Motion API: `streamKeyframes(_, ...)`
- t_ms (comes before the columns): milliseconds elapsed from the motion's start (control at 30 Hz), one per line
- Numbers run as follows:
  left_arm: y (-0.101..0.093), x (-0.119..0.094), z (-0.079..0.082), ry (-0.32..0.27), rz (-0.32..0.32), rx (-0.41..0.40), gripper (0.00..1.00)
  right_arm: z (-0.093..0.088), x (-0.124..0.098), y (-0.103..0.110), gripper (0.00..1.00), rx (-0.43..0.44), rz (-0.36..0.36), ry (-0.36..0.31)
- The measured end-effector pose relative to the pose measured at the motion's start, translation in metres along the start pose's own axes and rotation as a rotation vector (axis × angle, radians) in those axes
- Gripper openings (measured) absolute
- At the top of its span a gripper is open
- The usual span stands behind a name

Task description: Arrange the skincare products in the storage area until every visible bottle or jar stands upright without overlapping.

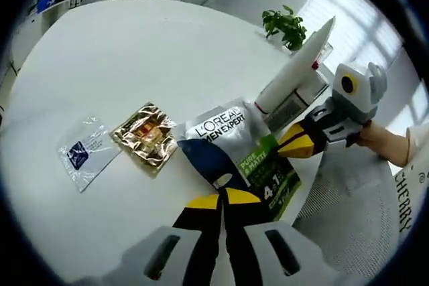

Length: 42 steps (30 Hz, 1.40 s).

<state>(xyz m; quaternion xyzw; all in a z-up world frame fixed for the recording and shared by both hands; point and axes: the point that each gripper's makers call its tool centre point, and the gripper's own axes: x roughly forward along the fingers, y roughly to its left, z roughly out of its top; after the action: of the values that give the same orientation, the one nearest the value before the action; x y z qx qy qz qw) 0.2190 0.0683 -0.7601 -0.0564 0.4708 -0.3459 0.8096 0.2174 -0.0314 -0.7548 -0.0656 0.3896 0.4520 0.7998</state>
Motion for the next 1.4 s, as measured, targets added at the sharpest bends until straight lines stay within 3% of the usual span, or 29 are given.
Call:
streamKeyframes(367,0.0,0.006,-0.002,0.005,-0.007,-0.01,0.0,-0.005,0.005,-0.005,0.02,0.016,-0.018,0.017)
streamKeyframes(700,0.005,0.002,0.005,-0.03,0.038,0.079,0.0,-0.005,0.001,-0.007,0.05,0.022,-0.019,0.01)
streamKeyframes(1067,-0.004,-0.014,0.009,-0.033,0.105,0.271,0.0,0.005,-0.014,0.012,0.1,-0.058,-0.001,-0.008)
streamKeyframes(1200,-0.013,-0.017,0.007,-0.001,0.123,0.392,0.04,0.0,-0.016,0.028,0.13,-0.126,0.038,0.015)
streamKeyframes(1333,-0.029,-0.013,-0.004,0.063,0.121,0.51,0.09,-0.009,-0.014,0.035,0.17,-0.19,0.044,0.051)
streamKeyframes(1400,-0.027,-0.012,-0.008,0.086,0.106,0.569,0.11,-0.014,-0.014,0.04,0.18,-0.224,0.052,0.067)
